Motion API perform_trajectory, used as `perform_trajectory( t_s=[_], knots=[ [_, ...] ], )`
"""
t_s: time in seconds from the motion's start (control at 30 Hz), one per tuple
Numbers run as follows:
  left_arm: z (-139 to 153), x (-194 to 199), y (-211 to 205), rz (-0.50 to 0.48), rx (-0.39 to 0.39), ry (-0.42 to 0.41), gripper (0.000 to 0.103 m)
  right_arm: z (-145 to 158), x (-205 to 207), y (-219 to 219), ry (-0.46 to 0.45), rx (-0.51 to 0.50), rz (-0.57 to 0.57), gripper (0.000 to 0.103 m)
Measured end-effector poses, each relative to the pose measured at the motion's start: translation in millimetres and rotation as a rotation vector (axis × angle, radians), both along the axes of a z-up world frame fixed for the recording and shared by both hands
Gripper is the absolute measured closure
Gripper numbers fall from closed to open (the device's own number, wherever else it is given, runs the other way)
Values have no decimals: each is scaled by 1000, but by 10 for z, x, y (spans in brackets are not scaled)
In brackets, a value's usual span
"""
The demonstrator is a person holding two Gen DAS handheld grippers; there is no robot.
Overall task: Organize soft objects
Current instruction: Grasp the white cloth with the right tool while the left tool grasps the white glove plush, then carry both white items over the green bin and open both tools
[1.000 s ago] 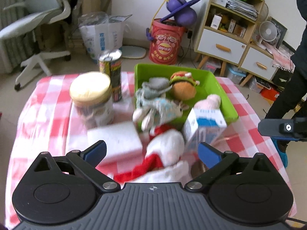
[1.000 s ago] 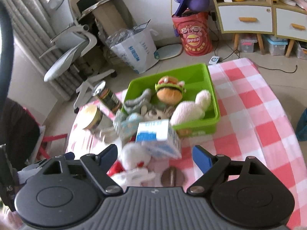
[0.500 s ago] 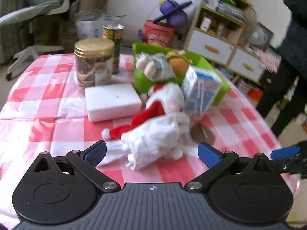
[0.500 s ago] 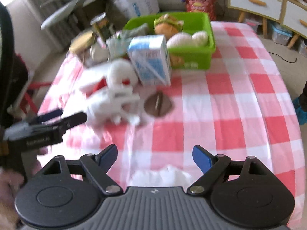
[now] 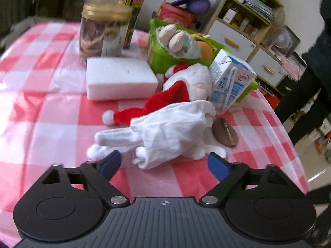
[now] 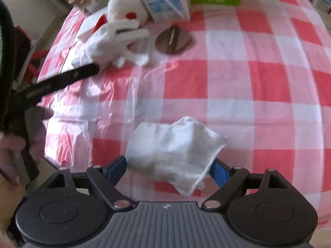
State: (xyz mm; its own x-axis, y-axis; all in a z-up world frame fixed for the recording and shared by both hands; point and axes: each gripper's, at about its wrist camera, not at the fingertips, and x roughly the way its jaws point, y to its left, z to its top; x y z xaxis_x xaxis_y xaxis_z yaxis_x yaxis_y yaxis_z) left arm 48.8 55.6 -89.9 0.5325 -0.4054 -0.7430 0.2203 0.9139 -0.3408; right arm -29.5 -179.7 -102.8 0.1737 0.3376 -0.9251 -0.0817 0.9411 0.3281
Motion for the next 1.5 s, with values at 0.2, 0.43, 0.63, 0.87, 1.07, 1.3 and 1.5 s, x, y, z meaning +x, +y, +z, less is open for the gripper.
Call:
perform_trajectory(
  t_s=[0.2,0.43,0.63,0.87,1.07,1.3,1.5],
  knots=[
    [-5,83,-40,64,-34,16,41,2,-40,53,-2,-24,21,43],
    [48,117,-31,99,-44,42,73,66,-28,-19,-32,-15,-9,79],
    [156,84,-32,101,-70,69,84,123,41,-36,-63,6,-32,88],
    [345,-23,-6,73,-134,63,85,164,117,-119,-74,66,-109,96],
    [429,-36,55,90,-179,60,85,251,171,-272,-107,161,-217,103],
    [372,-20,67,102,-190,103,85,228,231,-294,-107,209,-280,103],
    [394,-51,127,106,-191,104,85,330,273,-331,-148,253,-318,103]
  ],
)
